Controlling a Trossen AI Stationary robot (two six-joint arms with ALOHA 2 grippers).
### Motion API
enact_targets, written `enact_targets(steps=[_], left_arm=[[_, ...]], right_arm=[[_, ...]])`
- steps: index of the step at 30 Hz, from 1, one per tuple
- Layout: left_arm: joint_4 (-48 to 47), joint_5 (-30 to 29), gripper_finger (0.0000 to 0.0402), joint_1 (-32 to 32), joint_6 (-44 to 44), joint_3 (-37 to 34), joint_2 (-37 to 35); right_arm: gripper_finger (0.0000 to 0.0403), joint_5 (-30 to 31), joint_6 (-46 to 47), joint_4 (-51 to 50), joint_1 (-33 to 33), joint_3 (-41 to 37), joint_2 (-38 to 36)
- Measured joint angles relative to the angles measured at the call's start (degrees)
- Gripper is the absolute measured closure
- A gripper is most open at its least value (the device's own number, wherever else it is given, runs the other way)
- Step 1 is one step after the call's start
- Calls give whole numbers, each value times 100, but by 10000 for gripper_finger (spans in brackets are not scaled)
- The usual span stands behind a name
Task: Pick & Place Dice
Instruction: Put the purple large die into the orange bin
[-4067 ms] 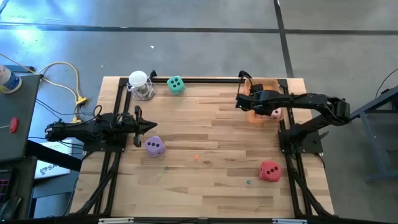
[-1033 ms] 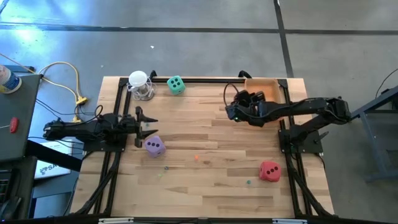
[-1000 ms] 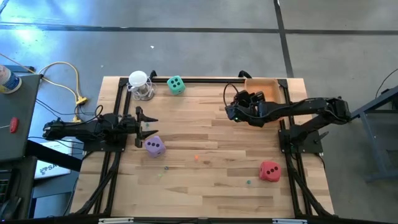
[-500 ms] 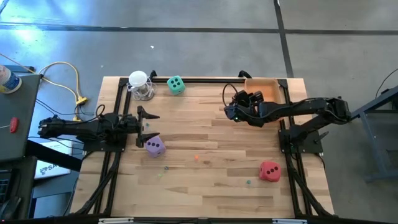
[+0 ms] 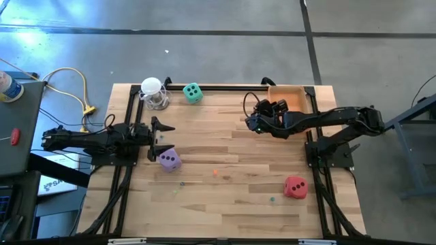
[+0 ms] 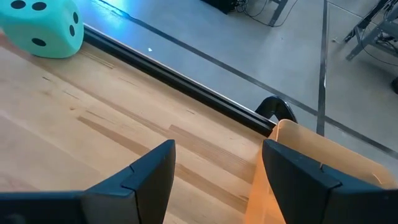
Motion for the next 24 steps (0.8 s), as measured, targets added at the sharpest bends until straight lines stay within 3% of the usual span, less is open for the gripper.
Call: enact_targets(steps=[6,12,19,24], left_arm=[[-331,-13,49,-48,146,127,241],[-1292,-106,49,-421,31,954,961],[-2243,-1230,49,-1123,-89,1818,1622],[-3146,-1457,49,-1814,-781,2106,1821]], right_arm=[[170,-1,1,7,0,0,0],[170,-2,0,9,0,0,0],[170,-2,1,9,1,0,0],[170,-2,1,9,0,0,0]])
